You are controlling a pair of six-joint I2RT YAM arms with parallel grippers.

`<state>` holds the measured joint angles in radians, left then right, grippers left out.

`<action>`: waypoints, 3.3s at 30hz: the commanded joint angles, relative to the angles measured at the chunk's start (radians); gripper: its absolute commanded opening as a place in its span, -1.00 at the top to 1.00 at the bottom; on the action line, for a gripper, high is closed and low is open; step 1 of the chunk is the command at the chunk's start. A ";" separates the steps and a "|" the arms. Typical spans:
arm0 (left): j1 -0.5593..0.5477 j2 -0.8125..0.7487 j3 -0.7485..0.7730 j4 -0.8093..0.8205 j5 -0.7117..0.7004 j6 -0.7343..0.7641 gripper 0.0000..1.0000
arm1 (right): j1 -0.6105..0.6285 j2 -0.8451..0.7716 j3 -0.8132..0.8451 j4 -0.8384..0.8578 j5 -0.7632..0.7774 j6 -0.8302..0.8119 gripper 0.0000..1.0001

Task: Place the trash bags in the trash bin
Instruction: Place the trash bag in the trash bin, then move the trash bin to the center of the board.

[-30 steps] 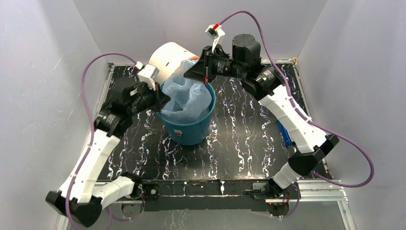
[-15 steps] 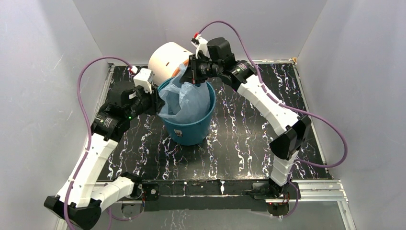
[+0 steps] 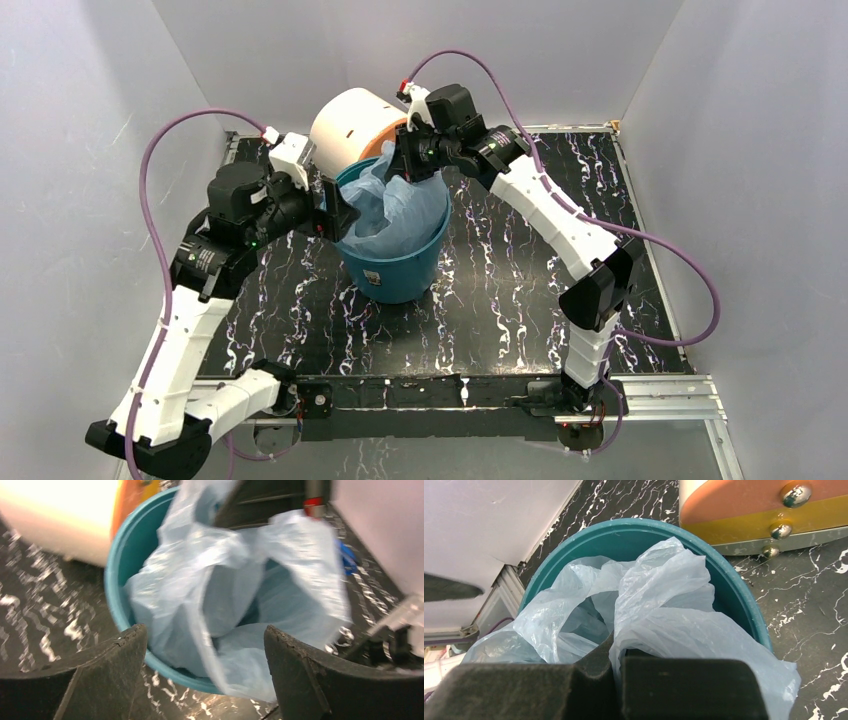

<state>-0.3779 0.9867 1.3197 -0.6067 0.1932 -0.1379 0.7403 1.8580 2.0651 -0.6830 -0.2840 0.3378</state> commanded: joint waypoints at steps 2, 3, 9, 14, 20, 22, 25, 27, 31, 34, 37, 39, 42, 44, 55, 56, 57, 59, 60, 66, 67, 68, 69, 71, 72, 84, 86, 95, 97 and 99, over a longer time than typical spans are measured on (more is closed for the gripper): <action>0.004 0.019 0.088 0.007 0.381 0.026 -0.81 | 0.002 -0.058 0.050 0.023 0.025 -0.014 1.00; 0.003 0.029 0.090 0.010 0.419 0.023 -0.82 | 0.003 -0.057 0.052 0.023 0.023 -0.011 1.00; 0.001 0.038 0.083 0.070 0.443 -0.029 -0.82 | 0.003 -0.058 0.056 0.032 0.014 0.006 1.00; -0.037 0.079 0.108 0.110 0.467 -0.077 -0.71 | 0.002 -0.058 0.055 0.043 0.000 0.019 1.00; -0.262 0.147 0.108 0.121 0.272 -0.060 -0.65 | 0.003 -0.073 0.039 0.066 -0.006 0.033 1.00; -0.306 0.165 0.104 0.106 0.196 -0.054 -0.51 | 0.003 -0.075 0.038 0.072 -0.013 0.038 1.00; -0.324 0.124 0.077 0.100 0.010 -0.048 -0.48 | 0.003 -0.083 0.036 0.074 -0.019 0.041 1.00; -0.325 0.108 0.067 0.098 -0.065 -0.037 -0.42 | 0.003 -0.090 0.029 0.078 -0.020 0.041 1.00; -0.325 0.129 0.037 0.085 -0.159 -0.034 0.40 | 0.002 -0.102 0.016 0.106 -0.059 0.057 1.00; -0.325 0.132 -0.032 0.109 -0.284 -0.030 0.84 | 0.002 -0.118 -0.001 0.132 -0.095 0.074 1.00; -0.325 0.149 -0.078 0.108 -0.329 -0.018 1.00 | 0.003 -0.138 -0.009 0.141 -0.113 0.081 1.00; -0.324 0.160 -0.109 0.125 -0.357 -0.013 1.00 | 0.002 -0.153 -0.013 0.140 -0.113 0.080 1.00; -0.325 0.182 -0.125 0.139 -0.380 -0.015 1.00 | 0.002 -0.170 -0.023 0.125 -0.128 0.068 1.00; -0.324 0.187 -0.123 0.149 -0.359 -0.021 1.00 | 0.003 -0.169 -0.022 0.090 -0.129 0.051 1.00; -0.325 0.074 -0.089 0.096 -0.222 -0.032 -0.32 | 0.004 -0.112 -0.037 -0.042 -0.147 0.009 1.00; -0.325 0.061 -0.082 0.077 -0.217 -0.028 -0.41 | 0.004 -0.108 -0.038 -0.050 -0.158 0.005 1.00; -0.325 0.049 -0.075 0.058 -0.216 -0.025 -0.50 | 0.007 -0.103 -0.036 -0.059 -0.159 0.001 1.00; -0.325 0.034 -0.052 0.016 -0.222 -0.023 -0.63 | 0.018 -0.090 -0.035 -0.085 -0.160 -0.014 1.00; -0.325 0.027 -0.040 -0.002 -0.223 -0.018 -0.67 | 0.024 -0.084 -0.033 -0.099 -0.156 -0.021 1.00; -0.325 -0.007 0.030 -0.063 -0.256 0.003 -0.78 | 0.060 -0.038 -0.020 -0.149 -0.106 -0.050 1.00; -0.325 -0.011 0.043 -0.071 -0.287 0.002 -0.79 | 0.063 -0.026 -0.014 -0.158 -0.099 -0.055 1.00; -0.324 -0.014 0.053 -0.079 -0.307 0.004 -0.80 | 0.067 -0.018 -0.011 -0.165 -0.090 -0.061 1.00; -0.324 -0.019 0.063 -0.082 -0.329 0.005 -0.80 | 0.071 -0.008 -0.010 -0.169 -0.076 -0.066 1.00; -0.324 -0.024 0.072 -0.091 -0.412 0.000 -0.82 | 0.082 0.015 -0.003 -0.188 -0.044 -0.075 1.00; -0.325 -0.023 0.075 -0.103 -0.444 -0.003 -0.83 | 0.088 0.031 0.003 -0.196 -0.029 -0.077 1.00; -0.127 0.040 0.095 -0.145 -0.657 -0.065 -0.93 | 0.153 0.167 -0.003 -0.256 0.238 -0.141 1.00; -0.022 0.073 0.083 -0.157 -0.504 -0.058 -0.91 | 0.162 0.163 -0.038 -0.245 0.267 -0.150 1.00; 0.081 0.127 -0.002 -0.042 -0.210 -0.094 -0.84 | 0.183 0.146 -0.153 -0.231 0.423 -0.177 1.00; 0.082 0.137 -0.013 -0.026 -0.157 -0.098 -0.79 | 0.182 0.135 -0.167 -0.237 0.468 -0.183 1.00; 0.082 0.140 -0.032 -0.019 -0.135 -0.093 -0.71 | 0.182 0.108 -0.199 -0.218 0.523 -0.192 1.00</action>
<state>-0.3027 1.1221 1.3155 -0.6731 -0.0753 -0.2264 0.9237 2.0373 1.8996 -0.9241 0.1066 0.1745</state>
